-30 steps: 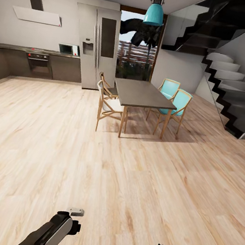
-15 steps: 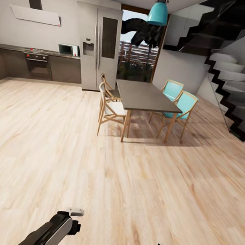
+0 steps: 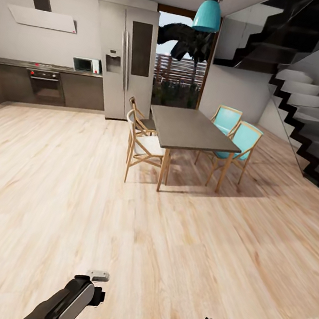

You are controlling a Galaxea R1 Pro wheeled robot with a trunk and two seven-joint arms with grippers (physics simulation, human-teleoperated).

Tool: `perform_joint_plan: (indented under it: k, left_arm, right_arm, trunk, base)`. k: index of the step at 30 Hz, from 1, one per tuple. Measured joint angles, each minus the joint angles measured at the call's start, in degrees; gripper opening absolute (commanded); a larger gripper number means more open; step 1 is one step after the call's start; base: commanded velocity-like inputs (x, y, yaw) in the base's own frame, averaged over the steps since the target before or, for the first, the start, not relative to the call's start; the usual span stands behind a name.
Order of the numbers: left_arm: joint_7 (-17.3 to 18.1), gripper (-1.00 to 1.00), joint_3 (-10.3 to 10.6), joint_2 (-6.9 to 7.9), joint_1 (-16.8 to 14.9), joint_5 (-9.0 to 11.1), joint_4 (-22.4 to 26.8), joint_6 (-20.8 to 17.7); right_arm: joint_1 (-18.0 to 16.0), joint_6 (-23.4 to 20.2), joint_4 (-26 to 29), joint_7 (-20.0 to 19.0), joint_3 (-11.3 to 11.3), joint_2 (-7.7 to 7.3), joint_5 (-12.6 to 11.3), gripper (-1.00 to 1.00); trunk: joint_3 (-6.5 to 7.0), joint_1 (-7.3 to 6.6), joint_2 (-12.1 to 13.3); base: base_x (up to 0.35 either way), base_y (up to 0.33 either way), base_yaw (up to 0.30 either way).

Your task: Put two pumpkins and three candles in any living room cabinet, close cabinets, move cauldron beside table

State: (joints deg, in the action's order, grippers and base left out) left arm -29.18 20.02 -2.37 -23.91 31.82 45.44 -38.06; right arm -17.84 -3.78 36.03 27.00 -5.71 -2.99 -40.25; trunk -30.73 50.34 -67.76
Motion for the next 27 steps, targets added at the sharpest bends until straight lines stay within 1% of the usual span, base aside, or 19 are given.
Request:
perform_joint_plan:
  k: [8, 10, 16, 20, 27]
  left_arm:
    - [0.00, 1.00, 0.01, -0.01, 0.00, 0.00, 0.00, 0.00]
    - [0.00, 1.00, 0.00, -0.03, 0.00, 0.00, 0.00, 0.00]
    - [0.00, 1.00, -0.02, -0.13, 0.00, 0.00, 0.00, 0.00]
    - [0.00, 1.00, -0.04, -0.10, 0.00, -0.01, 0.00, 0.00]
    - [0.00, 1.00, 0.01, -0.01, 0.00, 0.00, 0.00, 0.00]
  right_arm:
    - [0.00, 0.00, 0.00, 0.00, 0.00, -0.04, -0.06, 1.00]
    - [0.00, -0.07, 0.00, 0.00, 0.02, -0.05, -0.11, 1.00]
    - [0.00, -0.25, -0.08, -0.01, 0.08, -0.09, -0.33, 1.00]
    - [0.00, -0.26, -0.09, -0.01, 0.16, -0.17, -0.35, 1.00]
    - [0.00, -0.27, -0.71, -0.01, 0.11, -0.13, -0.34, 1.00]
  trunk:
    - [0.00, 0.00, 0.00]
    - [0.00, 0.00, 0.00]
    - [0.00, 0.00, 0.00]
    - [0.00, 0.00, 0.00]
    - [0.00, 0.00, 0.00]
  base:
    - [0.330, 0.000, -0.001]
    - [0.330, 0.000, -0.113]
    - [0.296, 0.000, -0.248]
    - [0.082, 0.027, -0.278]
    - [0.178, 0.140, -0.280]
